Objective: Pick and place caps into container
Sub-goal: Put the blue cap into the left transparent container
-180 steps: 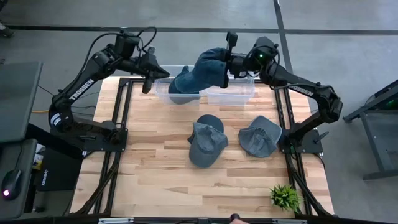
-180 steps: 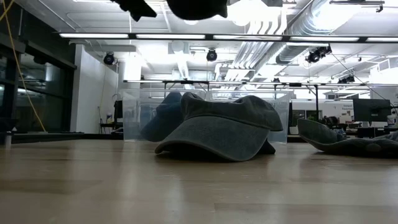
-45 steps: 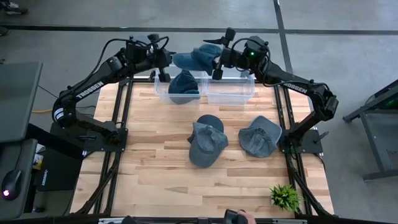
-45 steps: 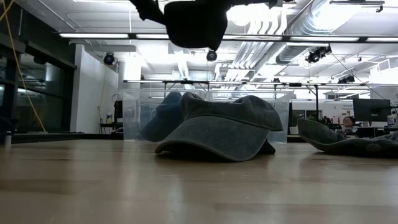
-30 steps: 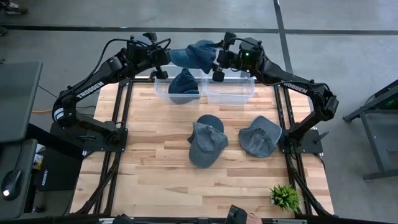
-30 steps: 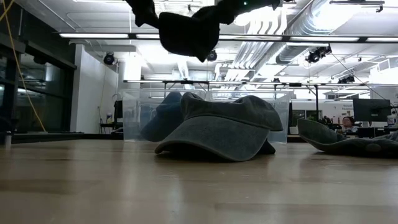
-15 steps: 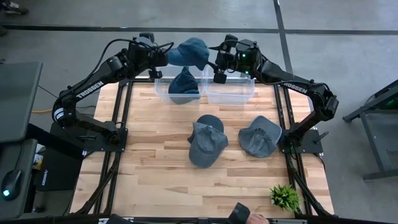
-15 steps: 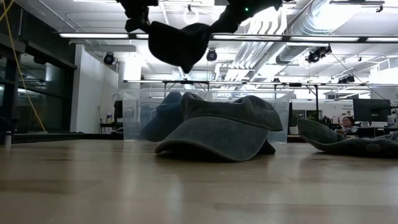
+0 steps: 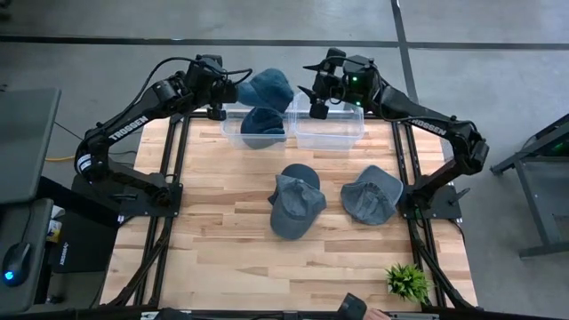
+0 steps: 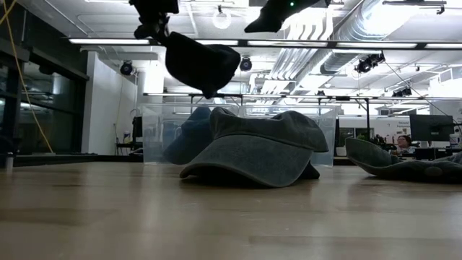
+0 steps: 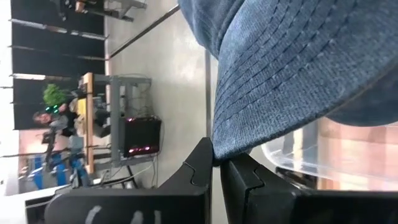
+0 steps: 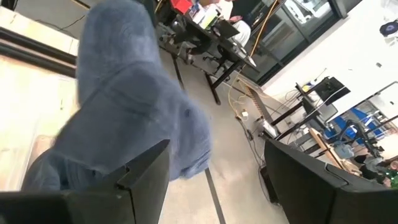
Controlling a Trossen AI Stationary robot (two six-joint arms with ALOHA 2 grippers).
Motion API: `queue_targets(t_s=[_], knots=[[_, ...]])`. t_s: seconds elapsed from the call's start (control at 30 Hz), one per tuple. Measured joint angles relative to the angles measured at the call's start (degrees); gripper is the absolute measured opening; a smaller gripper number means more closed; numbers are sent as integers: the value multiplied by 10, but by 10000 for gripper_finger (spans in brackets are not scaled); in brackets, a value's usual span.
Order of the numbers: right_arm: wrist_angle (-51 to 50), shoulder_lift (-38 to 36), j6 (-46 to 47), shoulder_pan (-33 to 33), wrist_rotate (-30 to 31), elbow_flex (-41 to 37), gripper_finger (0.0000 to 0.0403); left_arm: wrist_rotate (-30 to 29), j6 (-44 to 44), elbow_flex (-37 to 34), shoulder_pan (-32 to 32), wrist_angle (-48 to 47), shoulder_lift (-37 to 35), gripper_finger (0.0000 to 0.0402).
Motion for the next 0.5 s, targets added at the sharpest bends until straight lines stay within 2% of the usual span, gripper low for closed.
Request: queue_targets(t_s=[0.17,0.33,0.5], knots=[[-14,-17,3,0,-4,0,252,14,-1,-6,0,12,0,5],[-38,-22,4,0,-5,0,252,22,2,-80,3,79,0,5],[-48,-22,4,0,-5,0,252,24,26,-168,31,167,-7,5]])
